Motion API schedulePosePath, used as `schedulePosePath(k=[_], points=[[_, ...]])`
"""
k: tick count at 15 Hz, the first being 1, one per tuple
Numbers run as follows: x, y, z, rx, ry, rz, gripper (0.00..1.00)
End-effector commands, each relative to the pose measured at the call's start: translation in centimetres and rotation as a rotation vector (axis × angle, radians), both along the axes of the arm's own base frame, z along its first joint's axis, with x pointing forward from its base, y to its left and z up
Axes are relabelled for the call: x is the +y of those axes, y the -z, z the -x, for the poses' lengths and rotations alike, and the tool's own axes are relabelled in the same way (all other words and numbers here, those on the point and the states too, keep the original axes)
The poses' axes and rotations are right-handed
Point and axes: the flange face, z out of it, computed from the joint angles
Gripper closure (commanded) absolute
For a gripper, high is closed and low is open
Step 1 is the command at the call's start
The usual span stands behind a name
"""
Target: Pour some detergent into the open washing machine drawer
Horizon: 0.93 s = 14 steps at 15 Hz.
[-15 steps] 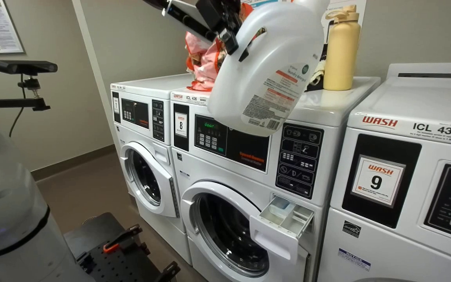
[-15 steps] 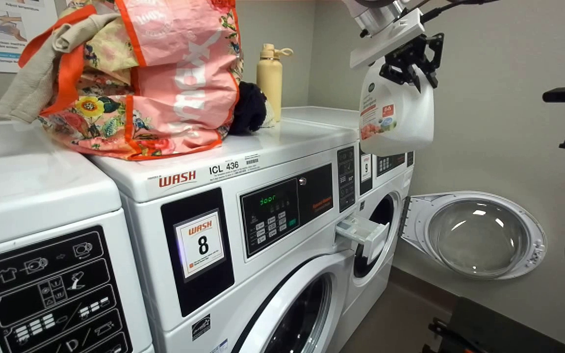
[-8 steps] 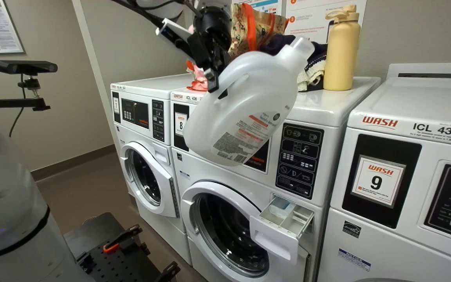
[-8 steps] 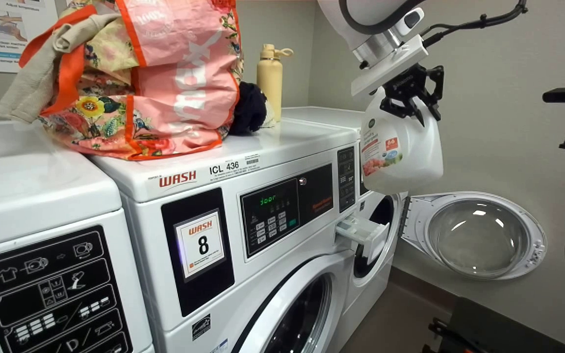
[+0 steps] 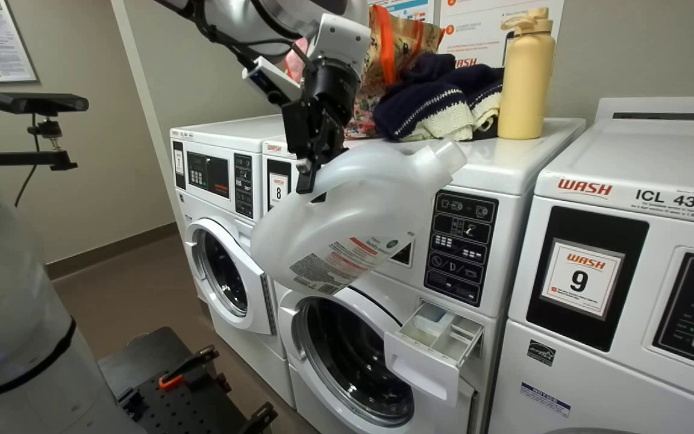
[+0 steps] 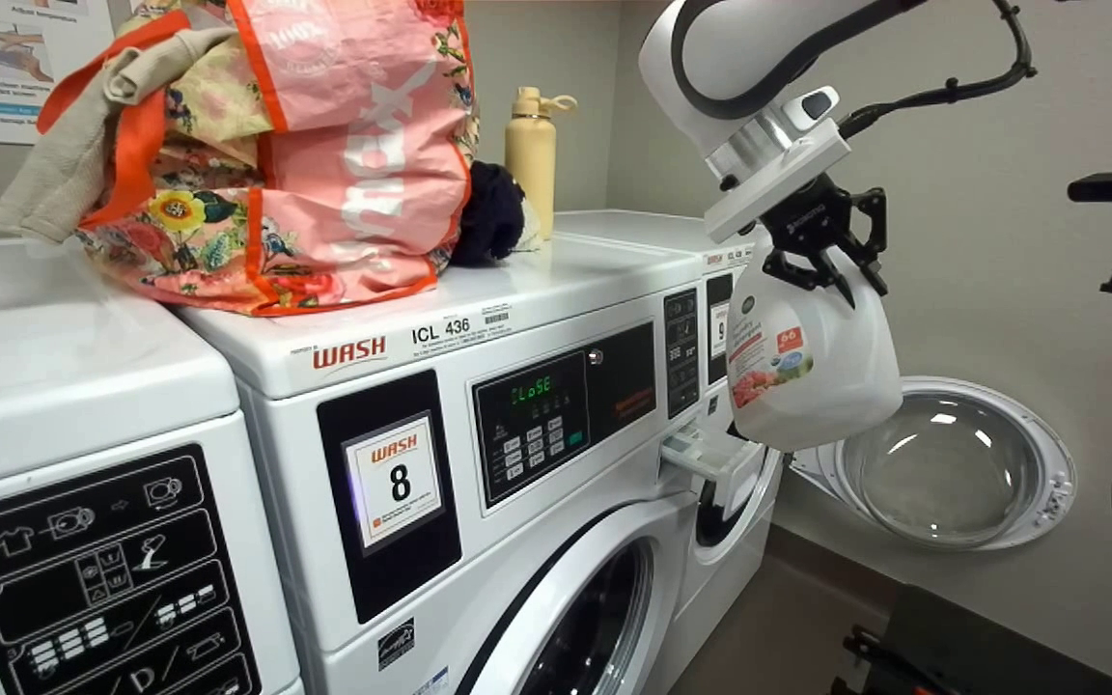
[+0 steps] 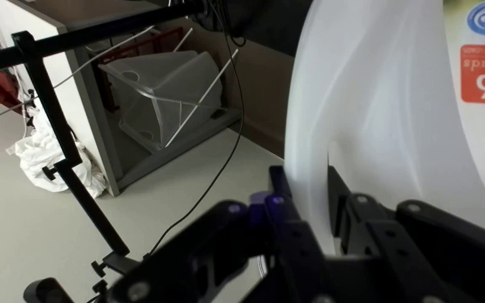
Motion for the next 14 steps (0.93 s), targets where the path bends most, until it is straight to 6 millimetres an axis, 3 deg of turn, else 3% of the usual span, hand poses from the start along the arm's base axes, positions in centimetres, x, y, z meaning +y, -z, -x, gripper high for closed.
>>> schedulePosePath(k=[1, 8, 14], points=[[-1.3, 0.4, -0.4, 0.020, 0.004, -0.101, 0.94], [-2.7, 4.2, -2.3, 0.138, 0.021, -0.262, 0.94], [-3.7, 6.1, -4.0, 0.200, 0.048, -0.365, 0.94]])
